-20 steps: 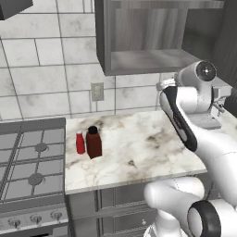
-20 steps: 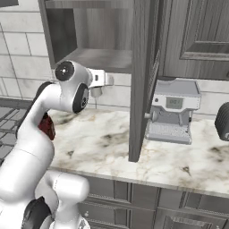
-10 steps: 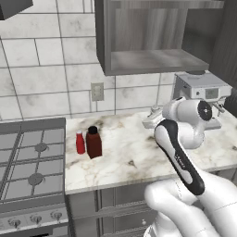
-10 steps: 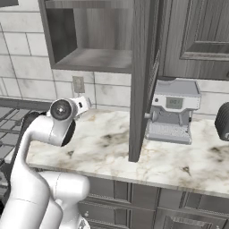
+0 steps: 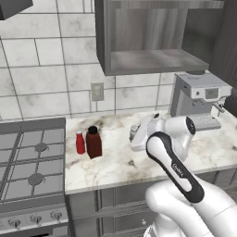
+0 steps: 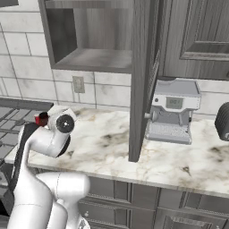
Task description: Collect the paprika, ketchup, and shaker from the cabinet and place them next to the stove.
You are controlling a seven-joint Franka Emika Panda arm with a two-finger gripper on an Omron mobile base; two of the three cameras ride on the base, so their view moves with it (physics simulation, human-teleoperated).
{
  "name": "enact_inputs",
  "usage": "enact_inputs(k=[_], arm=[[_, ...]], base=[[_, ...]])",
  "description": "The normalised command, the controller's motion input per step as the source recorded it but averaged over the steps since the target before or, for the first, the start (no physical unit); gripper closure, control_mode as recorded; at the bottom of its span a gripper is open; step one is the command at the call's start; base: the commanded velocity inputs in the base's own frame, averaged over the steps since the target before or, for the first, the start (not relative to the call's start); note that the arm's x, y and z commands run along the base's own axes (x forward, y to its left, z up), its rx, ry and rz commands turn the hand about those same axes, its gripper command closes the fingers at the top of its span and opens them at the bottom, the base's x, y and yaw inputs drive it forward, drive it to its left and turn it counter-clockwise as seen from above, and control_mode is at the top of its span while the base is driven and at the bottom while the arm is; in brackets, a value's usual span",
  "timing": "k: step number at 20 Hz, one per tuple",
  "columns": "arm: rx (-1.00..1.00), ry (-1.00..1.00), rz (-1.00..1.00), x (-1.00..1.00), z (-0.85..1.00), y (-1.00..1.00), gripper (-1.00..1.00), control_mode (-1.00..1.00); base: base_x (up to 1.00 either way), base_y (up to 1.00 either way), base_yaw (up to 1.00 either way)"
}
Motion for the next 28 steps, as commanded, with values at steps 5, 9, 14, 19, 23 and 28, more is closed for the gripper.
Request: enact_inputs(k=[5,9,14,19,23,28], arm=[[-0.03,0.08,0.38,0.05,-0.44,0.54,1.00,-1.00],[-0.03,0.06,0.37,0.00,-0.47,0.55,1.00,-1.00],[-0.06,0.00,0.30,-0.10,-0.54,0.58,1.00,-1.00],[-0.02,0.00,0.11,-0.26,-0.35,0.45,1.00,-1.00],[0.00,0.00,0.04,-0.12,-0.11,0.29,1.00,-1.00],[0.00,0.00,0.00,0.00,-0.18,0.29,1.00,-1.00]], base=[[0.00,0.00,0.00],[0.00,0.00,0.00],[0.00,0.00,0.00],[0.00,0.00,0.00],[0.00,0.00,0.00],[0.00,0.00,0.00]])
